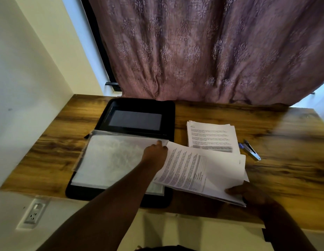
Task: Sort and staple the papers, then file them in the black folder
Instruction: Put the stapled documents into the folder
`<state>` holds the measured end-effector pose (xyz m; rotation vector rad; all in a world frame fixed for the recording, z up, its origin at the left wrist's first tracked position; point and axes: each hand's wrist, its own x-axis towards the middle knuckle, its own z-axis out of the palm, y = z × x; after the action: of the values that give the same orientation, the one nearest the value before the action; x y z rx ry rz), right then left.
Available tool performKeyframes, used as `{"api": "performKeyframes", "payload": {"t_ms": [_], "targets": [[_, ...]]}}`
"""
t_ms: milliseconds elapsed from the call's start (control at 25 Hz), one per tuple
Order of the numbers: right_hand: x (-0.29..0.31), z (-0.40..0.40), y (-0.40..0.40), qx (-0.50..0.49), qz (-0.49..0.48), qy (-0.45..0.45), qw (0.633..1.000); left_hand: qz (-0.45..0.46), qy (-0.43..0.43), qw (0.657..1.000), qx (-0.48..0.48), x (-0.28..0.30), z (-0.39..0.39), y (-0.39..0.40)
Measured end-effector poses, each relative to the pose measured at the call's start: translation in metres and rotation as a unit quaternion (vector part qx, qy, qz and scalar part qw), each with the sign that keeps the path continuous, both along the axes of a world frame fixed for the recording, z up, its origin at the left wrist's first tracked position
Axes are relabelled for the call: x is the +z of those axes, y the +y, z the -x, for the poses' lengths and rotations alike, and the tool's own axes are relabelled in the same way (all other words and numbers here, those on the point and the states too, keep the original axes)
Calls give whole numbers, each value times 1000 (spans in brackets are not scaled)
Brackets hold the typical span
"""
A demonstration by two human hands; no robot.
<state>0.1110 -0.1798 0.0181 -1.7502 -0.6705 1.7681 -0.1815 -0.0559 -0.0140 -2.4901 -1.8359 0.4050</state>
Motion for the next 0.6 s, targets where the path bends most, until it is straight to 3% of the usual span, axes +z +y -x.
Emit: {"api": "performKeyframes", "payload": {"t_ms": [360,600], "targets": [[-5,-6,7,-3,27,30,999,-12,-157,984,80,-6,1,-5],[-15,-8,19,-49,-22,46,997,19,-193,980,49,-15,8,-11]]}}
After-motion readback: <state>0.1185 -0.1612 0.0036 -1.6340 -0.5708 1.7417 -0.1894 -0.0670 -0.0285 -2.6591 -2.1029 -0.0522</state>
